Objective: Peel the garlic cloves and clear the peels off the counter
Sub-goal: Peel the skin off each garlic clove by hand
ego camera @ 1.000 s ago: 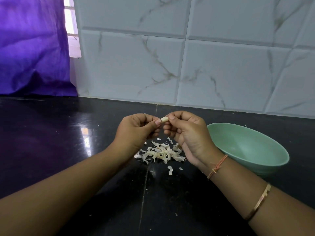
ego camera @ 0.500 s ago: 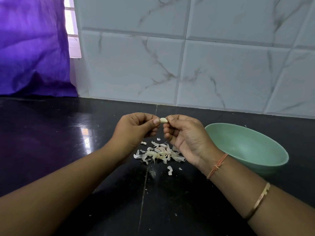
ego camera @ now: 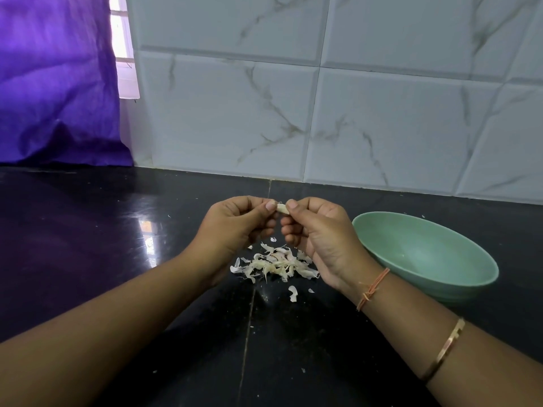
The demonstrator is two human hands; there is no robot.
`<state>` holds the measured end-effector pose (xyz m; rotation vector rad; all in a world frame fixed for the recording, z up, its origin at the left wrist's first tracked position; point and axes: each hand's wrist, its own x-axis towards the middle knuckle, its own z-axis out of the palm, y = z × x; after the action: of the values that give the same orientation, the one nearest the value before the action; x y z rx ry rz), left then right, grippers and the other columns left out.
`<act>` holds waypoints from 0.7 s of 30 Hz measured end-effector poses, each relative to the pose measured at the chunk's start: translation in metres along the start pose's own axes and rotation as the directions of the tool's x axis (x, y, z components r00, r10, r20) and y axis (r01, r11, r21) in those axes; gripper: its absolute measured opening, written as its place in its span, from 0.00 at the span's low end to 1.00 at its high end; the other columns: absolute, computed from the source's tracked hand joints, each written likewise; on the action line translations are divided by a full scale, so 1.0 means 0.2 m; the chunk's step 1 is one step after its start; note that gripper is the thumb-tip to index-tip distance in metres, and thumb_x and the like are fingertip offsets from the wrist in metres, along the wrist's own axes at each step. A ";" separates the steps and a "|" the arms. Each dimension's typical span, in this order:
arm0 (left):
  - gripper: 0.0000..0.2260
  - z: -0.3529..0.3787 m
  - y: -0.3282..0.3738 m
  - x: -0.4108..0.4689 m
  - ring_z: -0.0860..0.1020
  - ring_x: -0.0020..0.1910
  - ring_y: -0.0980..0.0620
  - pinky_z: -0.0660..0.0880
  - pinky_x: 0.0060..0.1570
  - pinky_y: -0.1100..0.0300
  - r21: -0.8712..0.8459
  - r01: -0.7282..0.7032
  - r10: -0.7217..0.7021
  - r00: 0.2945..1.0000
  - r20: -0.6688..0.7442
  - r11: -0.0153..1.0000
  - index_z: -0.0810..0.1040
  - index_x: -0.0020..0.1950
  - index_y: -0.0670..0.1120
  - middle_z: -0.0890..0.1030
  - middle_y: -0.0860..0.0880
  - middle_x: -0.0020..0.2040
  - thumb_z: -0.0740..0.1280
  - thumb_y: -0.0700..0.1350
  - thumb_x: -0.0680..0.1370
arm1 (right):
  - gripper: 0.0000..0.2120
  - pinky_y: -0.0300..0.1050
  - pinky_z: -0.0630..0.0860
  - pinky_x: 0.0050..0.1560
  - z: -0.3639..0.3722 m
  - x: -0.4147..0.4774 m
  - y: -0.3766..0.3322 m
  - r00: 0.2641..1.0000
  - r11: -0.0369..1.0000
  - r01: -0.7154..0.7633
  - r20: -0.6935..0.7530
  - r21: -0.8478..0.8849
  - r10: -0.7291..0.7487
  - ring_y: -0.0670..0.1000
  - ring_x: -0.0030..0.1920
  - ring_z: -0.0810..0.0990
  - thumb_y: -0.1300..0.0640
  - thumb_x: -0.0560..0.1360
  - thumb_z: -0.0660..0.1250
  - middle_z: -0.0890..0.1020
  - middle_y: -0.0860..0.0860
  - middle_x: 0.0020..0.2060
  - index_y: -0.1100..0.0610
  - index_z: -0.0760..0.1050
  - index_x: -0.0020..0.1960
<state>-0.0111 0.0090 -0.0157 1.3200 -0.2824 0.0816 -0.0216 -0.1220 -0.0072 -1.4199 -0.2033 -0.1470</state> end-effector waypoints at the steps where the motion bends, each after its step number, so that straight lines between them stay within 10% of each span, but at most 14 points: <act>1: 0.04 0.00 0.00 0.00 0.78 0.32 0.59 0.77 0.36 0.68 0.008 0.014 -0.014 1.000 0.013 1.000 0.80 0.42 0.41 0.82 0.50 0.33 0.67 0.41 0.72 | 0.10 0.34 0.72 0.29 0.00 0.00 0.00 1.000 0.999 0.012 -0.007 -0.035 -0.012 0.44 0.27 0.73 0.62 0.78 0.62 0.76 0.51 0.28 0.60 0.74 0.38; 8: 0.07 0.01 0.01 0.00 0.75 0.29 0.59 0.76 0.33 0.69 0.040 0.036 -0.035 0.999 -0.008 0.999 0.79 0.40 0.38 0.79 0.51 0.29 0.66 0.40 0.75 | 0.13 0.36 0.67 0.30 0.03 0.00 0.02 0.985 0.919 0.118 -0.073 -0.377 -0.156 0.42 0.27 0.68 0.57 0.79 0.59 0.73 0.46 0.27 0.56 0.72 0.37; 21: 0.08 0.00 0.01 0.00 0.75 0.27 0.60 0.76 0.33 0.69 -0.041 0.110 -0.112 0.992 -0.056 0.993 0.79 0.38 0.39 0.78 0.49 0.30 0.66 0.41 0.75 | 0.13 0.35 0.68 0.29 0.02 0.00 0.03 0.983 0.933 0.181 0.070 -0.311 -0.167 0.42 0.26 0.69 0.58 0.80 0.58 0.73 0.48 0.26 0.57 0.72 0.38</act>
<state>-0.0116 0.0087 -0.0136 1.2912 -0.1594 0.0208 -0.0212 -0.1171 -0.0129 -1.7254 -0.3536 -0.3063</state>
